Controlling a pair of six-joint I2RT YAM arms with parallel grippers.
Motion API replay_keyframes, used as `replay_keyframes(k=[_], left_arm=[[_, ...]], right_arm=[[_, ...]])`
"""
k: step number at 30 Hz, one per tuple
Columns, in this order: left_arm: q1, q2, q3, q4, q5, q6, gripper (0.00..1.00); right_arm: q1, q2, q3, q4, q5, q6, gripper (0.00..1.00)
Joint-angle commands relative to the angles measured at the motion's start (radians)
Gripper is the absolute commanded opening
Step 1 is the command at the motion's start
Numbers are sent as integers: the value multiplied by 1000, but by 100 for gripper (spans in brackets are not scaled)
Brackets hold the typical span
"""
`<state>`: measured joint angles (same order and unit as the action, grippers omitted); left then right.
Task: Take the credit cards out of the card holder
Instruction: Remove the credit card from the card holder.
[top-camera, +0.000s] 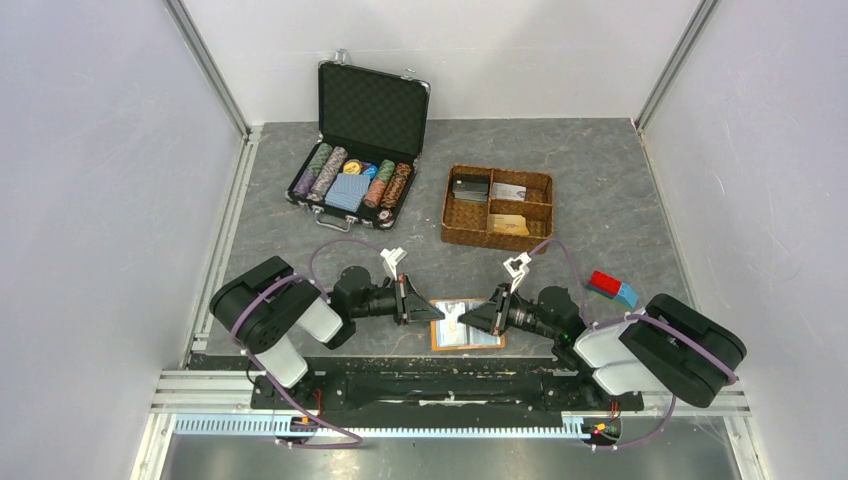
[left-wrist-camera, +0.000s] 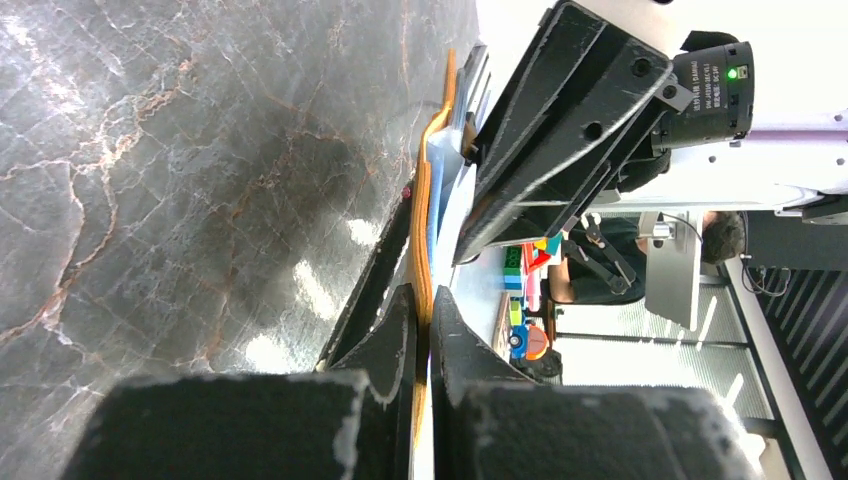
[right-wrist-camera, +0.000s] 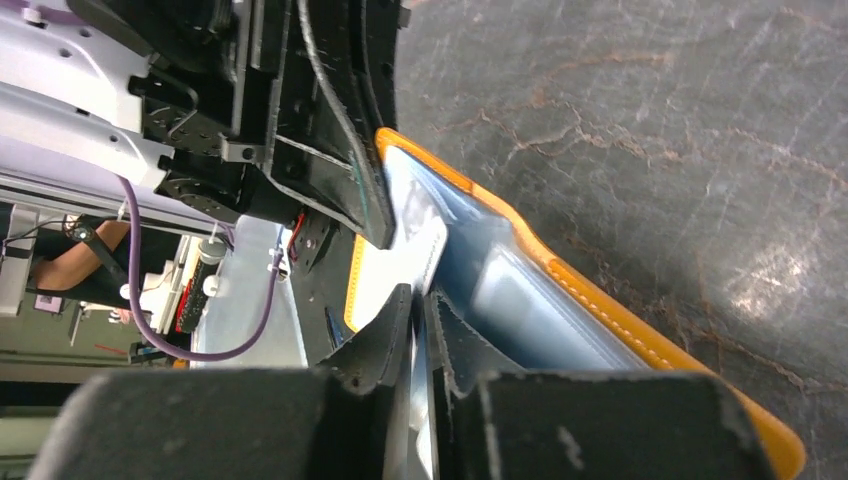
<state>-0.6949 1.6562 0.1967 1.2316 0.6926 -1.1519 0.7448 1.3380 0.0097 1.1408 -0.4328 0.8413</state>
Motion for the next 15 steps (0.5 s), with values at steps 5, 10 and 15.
replay_keyframes(k=[5, 10, 15], left_arm=[[17, 68, 9, 101, 61, -34, 14], [17, 75, 18, 108, 73, -36, 3], [18, 70, 21, 87, 81, -21, 2]], right_arm=[[2, -3, -148, 293, -96, 44, 0], [-4, 13, -148, 309, -104, 56, 14], [-14, 35, -153, 357, -117, 81, 2]])
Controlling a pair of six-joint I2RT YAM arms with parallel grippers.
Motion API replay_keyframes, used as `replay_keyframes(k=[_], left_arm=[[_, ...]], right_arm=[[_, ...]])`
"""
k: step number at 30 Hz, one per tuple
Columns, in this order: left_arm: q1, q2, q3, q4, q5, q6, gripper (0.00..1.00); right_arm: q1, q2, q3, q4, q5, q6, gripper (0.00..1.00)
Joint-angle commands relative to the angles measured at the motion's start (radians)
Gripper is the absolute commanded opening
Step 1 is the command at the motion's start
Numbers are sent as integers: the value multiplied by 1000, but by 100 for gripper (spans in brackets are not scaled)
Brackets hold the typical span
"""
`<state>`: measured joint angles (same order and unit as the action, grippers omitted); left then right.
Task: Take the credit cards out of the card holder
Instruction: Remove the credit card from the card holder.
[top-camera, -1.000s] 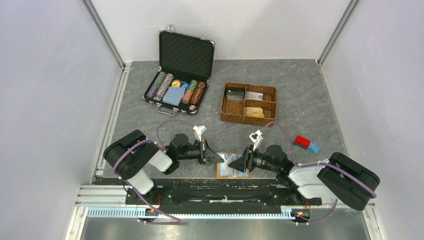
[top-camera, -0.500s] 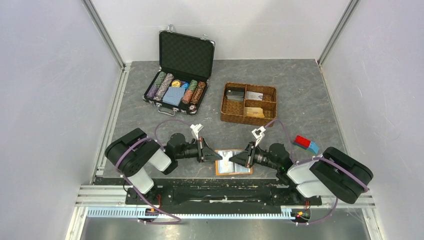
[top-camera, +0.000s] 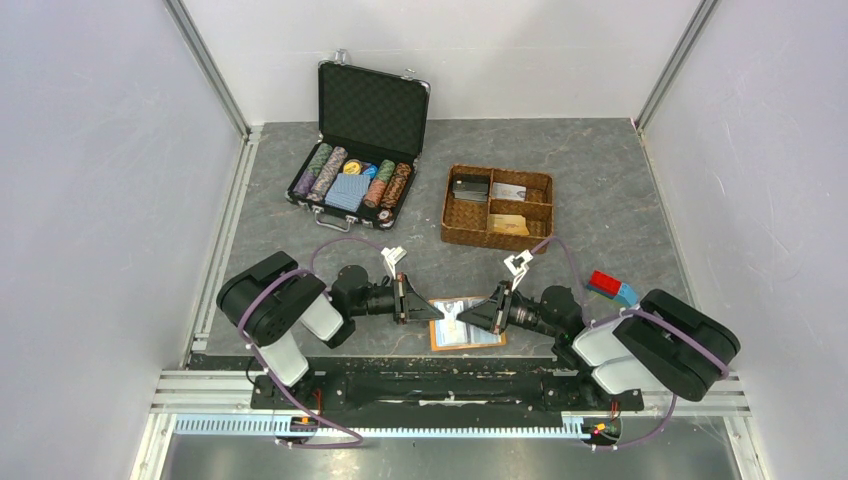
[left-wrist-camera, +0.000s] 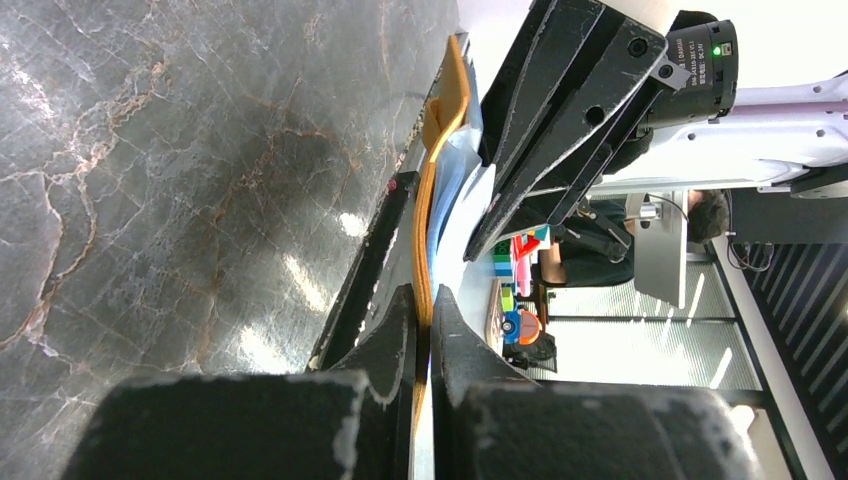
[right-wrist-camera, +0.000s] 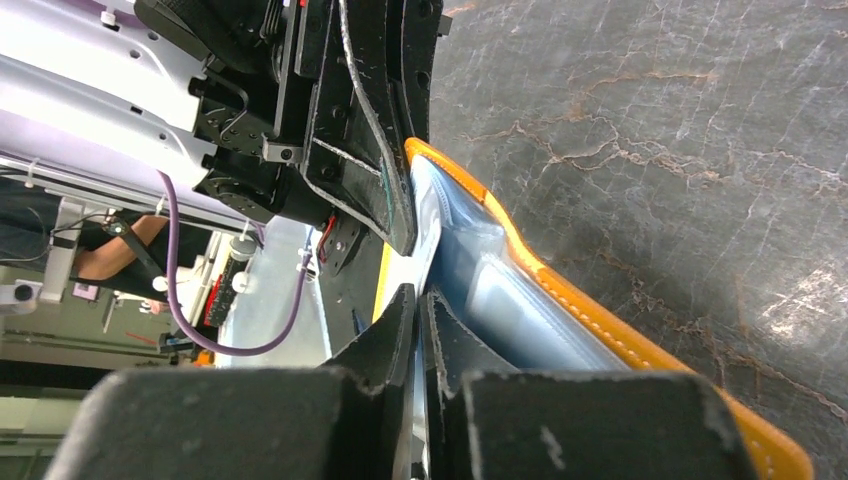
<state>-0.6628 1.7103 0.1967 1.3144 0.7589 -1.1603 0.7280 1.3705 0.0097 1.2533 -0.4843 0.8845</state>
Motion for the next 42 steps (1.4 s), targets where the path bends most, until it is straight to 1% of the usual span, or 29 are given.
replay_keyframes(k=[1, 7, 8, 9, 10, 11, 13, 17, 18, 19, 20, 22, 24, 25, 26, 27, 28, 29, 31, 32, 33, 34, 36, 40, 42], left_arm=[[-12, 16, 22, -1, 16, -11, 2], [3, 21, 21, -27, 31, 17, 2], [3, 23, 21, -26, 34, 19, 2], [3, 25, 22, -27, 36, 19, 2], [3, 26, 24, -26, 36, 18, 2], [3, 26, 26, -25, 39, 16, 2], [4, 28, 28, -21, 41, 14, 2], [5, 24, 28, -21, 45, 10, 2], [7, 24, 26, -22, 43, 11, 4], [10, 23, 24, -23, 43, 10, 7], [12, 22, 21, -22, 43, 9, 11], [18, 22, 17, -22, 45, 8, 19], [20, 20, 11, -20, 46, 8, 23], [21, 18, 8, -20, 46, 8, 22], [20, 14, 6, -20, 47, 9, 17], [21, 13, 4, -20, 48, 11, 8], [21, 10, 5, -20, 49, 11, 3], [20, 9, 6, -18, 52, 11, 2], [22, 6, 7, -17, 56, 10, 2], [22, 4, 7, -19, 57, 10, 2], [23, 1, 6, -22, 57, 12, 2], [23, 0, 5, -24, 57, 14, 2], [27, 3, 3, -24, 61, 17, 2], [32, 8, 3, -21, 68, 18, 2], [34, 10, 3, -21, 70, 19, 2]], right_arm=[[0, 6, -157, 261, -69, 44, 1], [-27, 27, -184, 308, -82, 63, 4], [-27, 34, -188, 324, -86, 69, 8], [-28, 40, -192, 340, -86, 76, 15], [-29, 45, -194, 352, -87, 85, 17], [-28, 51, -194, 360, -88, 89, 13], [-28, 66, -187, 364, -95, 92, 0], [-31, 108, -197, 436, -99, 121, 0], [-33, 118, -201, 457, -99, 128, 1], [-35, 129, -206, 476, -99, 138, 4], [-38, 138, -211, 492, -99, 144, 5], [-42, 159, -217, 510, -102, 150, 0], [-47, 176, -222, 527, -106, 153, 0], [-48, 185, -224, 540, -108, 158, 0], [-49, 193, -226, 551, -108, 161, 0], [-51, 200, -226, 555, -108, 163, 0], [-51, 205, -225, 558, -108, 165, 0], [-52, 209, -223, 558, -108, 164, 3], [-54, 210, -227, 565, -105, 162, 16], [-56, 210, -229, 569, -105, 164, 21], [-58, 207, -232, 571, -103, 164, 23], [-60, 203, -235, 570, -103, 163, 23], [-67, 198, -243, 571, -102, 164, 19], [-81, 199, -254, 592, -109, 172, 2], [-88, 203, -260, 612, -113, 180, 1]])
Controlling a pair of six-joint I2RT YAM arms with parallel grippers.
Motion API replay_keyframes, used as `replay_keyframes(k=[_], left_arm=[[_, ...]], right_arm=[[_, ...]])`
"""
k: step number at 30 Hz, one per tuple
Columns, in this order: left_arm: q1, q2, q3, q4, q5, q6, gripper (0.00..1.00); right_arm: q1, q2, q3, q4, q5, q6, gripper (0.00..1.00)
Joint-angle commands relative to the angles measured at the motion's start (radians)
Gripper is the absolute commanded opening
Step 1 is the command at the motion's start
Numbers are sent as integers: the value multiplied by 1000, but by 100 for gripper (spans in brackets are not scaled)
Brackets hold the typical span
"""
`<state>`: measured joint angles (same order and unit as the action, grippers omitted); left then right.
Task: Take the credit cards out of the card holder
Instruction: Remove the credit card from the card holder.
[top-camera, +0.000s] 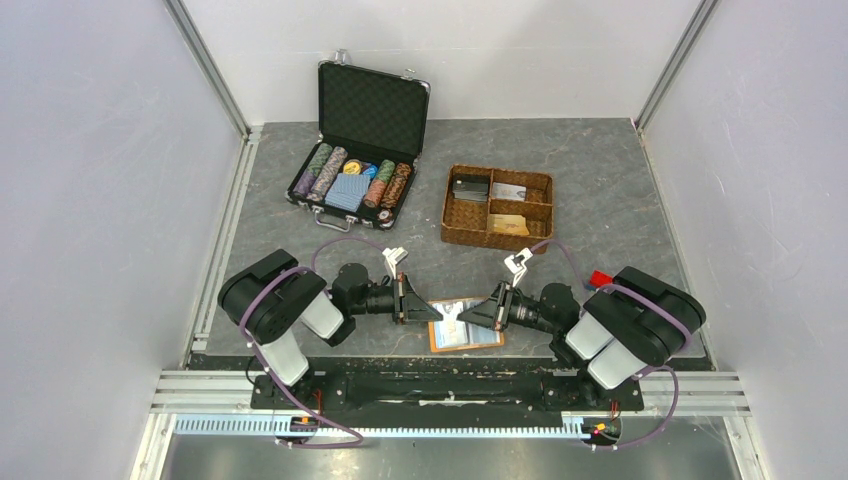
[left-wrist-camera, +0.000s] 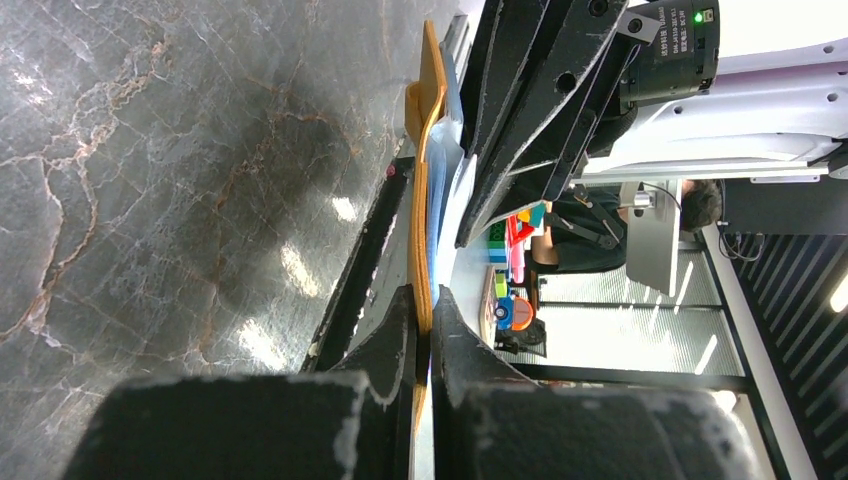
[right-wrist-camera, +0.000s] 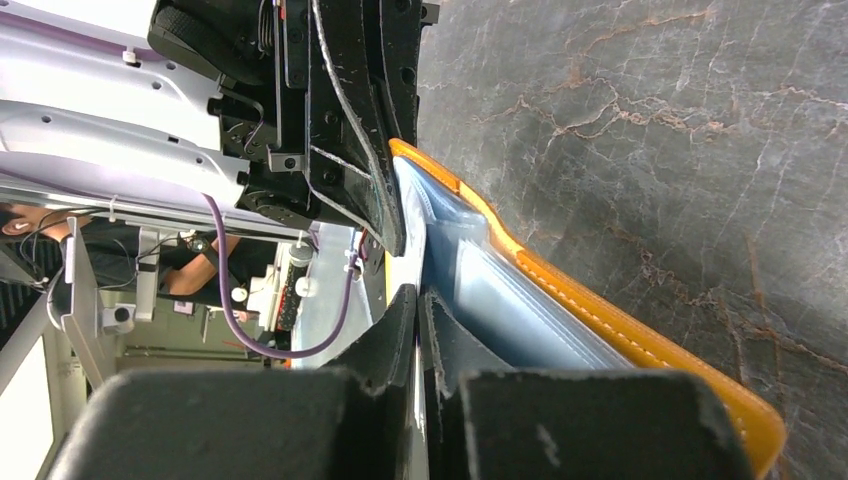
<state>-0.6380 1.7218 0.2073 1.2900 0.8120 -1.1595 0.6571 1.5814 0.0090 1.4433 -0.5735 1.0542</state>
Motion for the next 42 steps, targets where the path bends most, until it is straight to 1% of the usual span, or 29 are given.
replay_keyframes(k=[1, 2, 3, 4, 5, 8, 9, 16, 18, 20, 21, 23, 24, 26, 32, 35, 37, 39, 42], left_arm=[[10, 0, -8, 4, 20, 20, 2], [13, 1, -8, 4, 23, 20, 2], [15, 2, -9, 4, 25, 23, 2], [17, 4, -9, 5, 27, 22, 2], [18, 5, -9, 5, 30, 23, 2], [21, 9, -11, 8, 34, 24, 5], [22, 9, -11, 8, 33, 26, 5], [33, 17, -9, 8, 38, 26, 5], [44, 23, -15, 20, 43, 21, 2], [55, 27, -20, 40, 47, 8, 3], [57, 28, -22, 53, 51, 2, 4], [57, 31, -22, 64, 56, -7, 15], [57, 33, -23, 71, 58, -9, 15], [57, 37, -23, 83, 57, -16, 3], [56, 71, -22, 108, 49, -27, 2], [58, 90, -21, 101, 32, -27, 2], [58, 107, -18, 98, 26, -29, 2], [60, 118, -13, 94, 22, -31, 2], [61, 130, -2, 53, 8, -19, 3]], right_arm=[[-20, -7, -263, 431, -26, 13, 5], [-24, -8, -268, 439, -26, 16, 12], [-27, -8, -271, 444, -26, 17, 17], [-30, -8, -274, 444, -28, 18, 17], [-32, -10, -275, 446, -29, 19, 15], [-40, -8, -278, 450, -34, 21, 1], [-42, -8, -279, 451, -34, 21, 0], [-54, -8, -282, 450, -37, 24, 0], [-69, -24, -296, 450, -35, 26, 0], [-91, -51, -311, 446, -42, 28, 0], [-104, -64, -317, 433, -46, 26, 0], [-114, -99, -311, 374, -57, 5, 0], [-114, -112, -304, 327, -60, -9, 0], [-115, -137, -297, 284, -60, -27, 0], [-116, -200, -287, 211, -56, -33, 0], [-124, -278, -287, 75, -24, -52, 0], [-136, -360, -284, -58, 8, -84, 0], [-143, -466, -265, -247, 47, -133, 0], [-145, -675, -199, -631, 148, -244, 0]])
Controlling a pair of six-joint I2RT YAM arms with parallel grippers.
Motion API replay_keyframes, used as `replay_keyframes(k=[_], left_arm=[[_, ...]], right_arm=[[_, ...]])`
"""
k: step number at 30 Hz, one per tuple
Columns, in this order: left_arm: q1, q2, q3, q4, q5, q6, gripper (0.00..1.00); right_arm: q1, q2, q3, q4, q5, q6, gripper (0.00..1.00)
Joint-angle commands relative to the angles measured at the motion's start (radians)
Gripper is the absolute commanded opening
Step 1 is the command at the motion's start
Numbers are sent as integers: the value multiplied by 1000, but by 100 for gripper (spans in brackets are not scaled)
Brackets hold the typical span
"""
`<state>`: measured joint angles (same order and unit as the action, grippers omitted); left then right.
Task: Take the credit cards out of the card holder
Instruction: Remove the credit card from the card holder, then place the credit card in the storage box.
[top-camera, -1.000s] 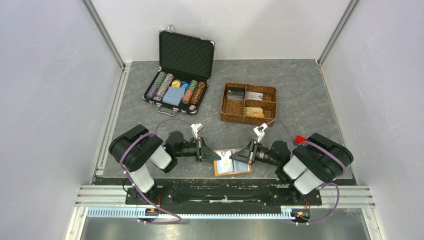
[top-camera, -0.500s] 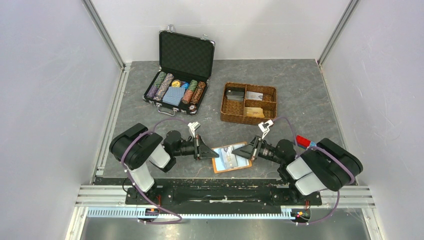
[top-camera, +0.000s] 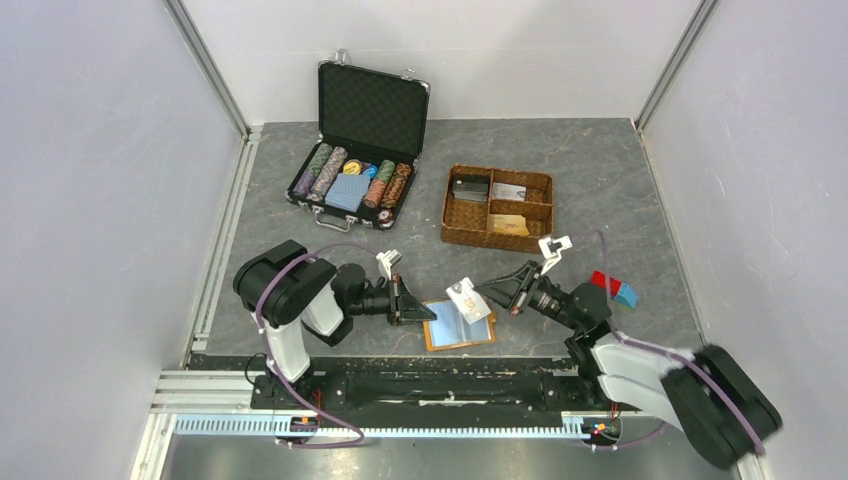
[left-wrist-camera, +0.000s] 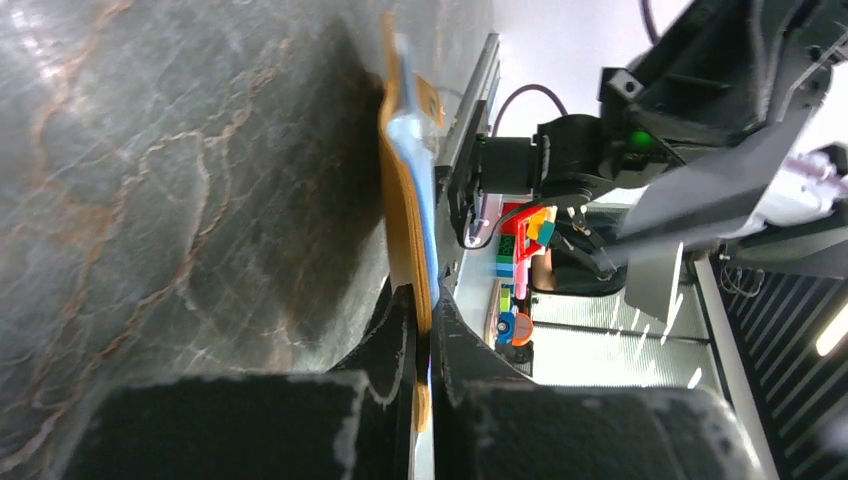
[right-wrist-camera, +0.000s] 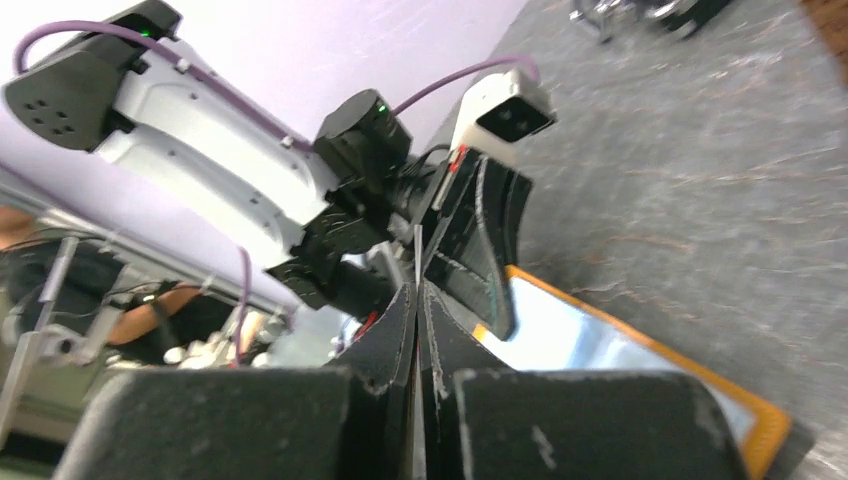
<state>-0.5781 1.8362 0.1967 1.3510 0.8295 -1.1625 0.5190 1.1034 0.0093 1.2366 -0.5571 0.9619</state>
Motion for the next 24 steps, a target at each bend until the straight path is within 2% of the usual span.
replay_keyframes(k=[1, 3, 5, 7, 11, 15, 20, 24], left_arm=[[3, 17, 10, -25, -14, -10, 6], [3, 16, 13, -47, -27, 1, 12], [3, 11, 16, -70, -37, 10, 20], [4, -1, 18, -97, -49, 19, 30], [4, -56, 21, -205, -83, 63, 41], [7, -156, 29, -394, -139, 145, 49], [11, -345, 56, -706, -273, 245, 59], [11, -546, 103, -980, -415, 313, 74]], right_arm=[[-8, -256, -177, -546, 164, -185, 0], [-8, -353, -116, -719, 220, -242, 0], [-8, -401, -76, -811, 246, -273, 0], [-9, -406, -60, -837, 242, -274, 0], [-10, -383, -55, -813, 228, -254, 0], [-10, -382, -49, -803, 225, -248, 0], [-10, -402, -25, -801, 219, -219, 0], [-10, -408, 13, -794, 196, -189, 0]])
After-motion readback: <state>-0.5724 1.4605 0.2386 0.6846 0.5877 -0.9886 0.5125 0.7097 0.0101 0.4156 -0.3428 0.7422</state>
